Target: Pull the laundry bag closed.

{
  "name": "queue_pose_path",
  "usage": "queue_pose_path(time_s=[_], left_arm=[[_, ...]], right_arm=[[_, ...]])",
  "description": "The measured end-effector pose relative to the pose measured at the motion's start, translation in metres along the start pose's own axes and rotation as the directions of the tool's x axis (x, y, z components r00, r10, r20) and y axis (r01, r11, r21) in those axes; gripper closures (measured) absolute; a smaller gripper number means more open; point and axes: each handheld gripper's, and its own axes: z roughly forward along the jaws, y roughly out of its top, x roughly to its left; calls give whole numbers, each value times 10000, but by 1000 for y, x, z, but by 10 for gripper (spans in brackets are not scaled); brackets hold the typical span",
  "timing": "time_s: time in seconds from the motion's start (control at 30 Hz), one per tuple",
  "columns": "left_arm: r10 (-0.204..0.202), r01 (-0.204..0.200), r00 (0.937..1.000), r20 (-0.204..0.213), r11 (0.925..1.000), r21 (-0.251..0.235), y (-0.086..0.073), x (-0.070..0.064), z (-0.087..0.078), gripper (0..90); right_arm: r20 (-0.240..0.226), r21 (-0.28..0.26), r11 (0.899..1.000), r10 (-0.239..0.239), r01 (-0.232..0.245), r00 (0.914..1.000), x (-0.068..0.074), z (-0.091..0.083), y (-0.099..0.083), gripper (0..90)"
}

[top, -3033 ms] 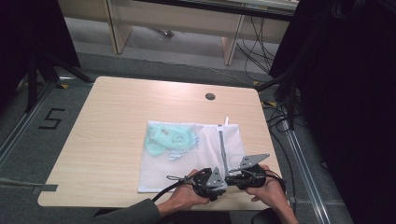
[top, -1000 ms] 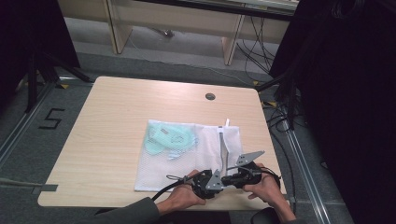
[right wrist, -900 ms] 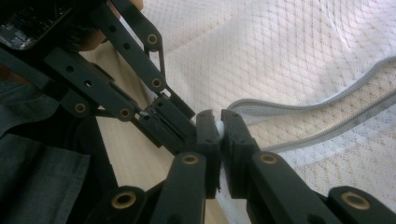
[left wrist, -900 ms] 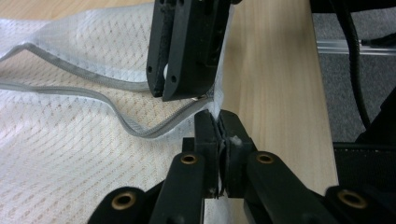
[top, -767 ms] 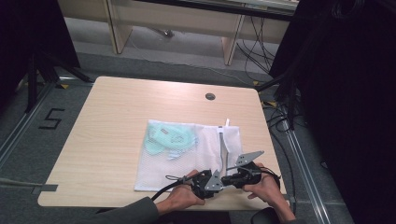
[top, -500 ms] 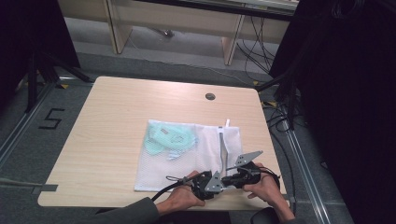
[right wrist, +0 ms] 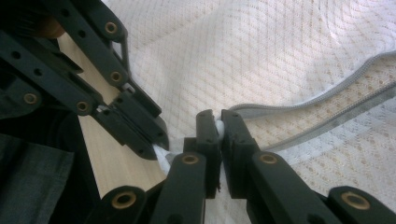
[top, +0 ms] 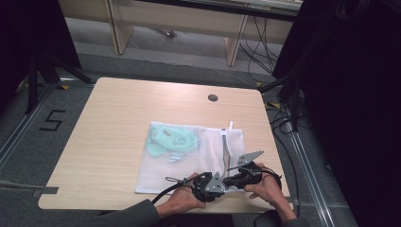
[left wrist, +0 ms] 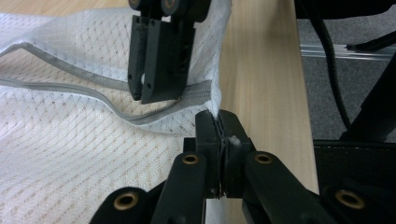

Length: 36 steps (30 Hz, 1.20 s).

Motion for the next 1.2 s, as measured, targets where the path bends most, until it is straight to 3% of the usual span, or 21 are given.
queue_pose_path(time_s=[0.17, 0.2, 0.47, 0.63, 0.73, 1.07, 1.2], left_arm=[[84, -84, 10000, 41, 9999, 100, 0, 1, 0, 881], [-69, 69, 9999, 72, 10000, 5, -1, 0, 1, 881], [-150, 150, 9998, 121, 9999, -24, -1, -1, 0, 881], [217, -220, 9996, 179, 9996, 156, -1, 0, -2, 881], [-81, 80, 9998, 201, 9999, 79, -2, -2, 0, 880], [-49, 46, 9998, 207, 9999, 150, -2, -1, -1, 881], [-122, 122, 9999, 95, 9999, 2, -1, -3, -1, 884]], right_arm=[[64, 88, 9999, -56, 56, 10000, -3, 0, 3, 868], [148, 89, 9999, -64, 63, 9999, -4, 0, 3, 868], [338, 114, 9999, -27, 23, 9994, -11, 1, 6, 868], [457, 72, 9999, 119, -123, 9989, -16, 1, 8, 868], [562, 69, 10000, 12, -16, 9984, -20, 2, 10, 868], [613, 113, 9997, 188, -195, 9979, -30, 4, 13, 868], [741, 108, 9999, 12, -20, 9973, -35, 5, 17, 868]])
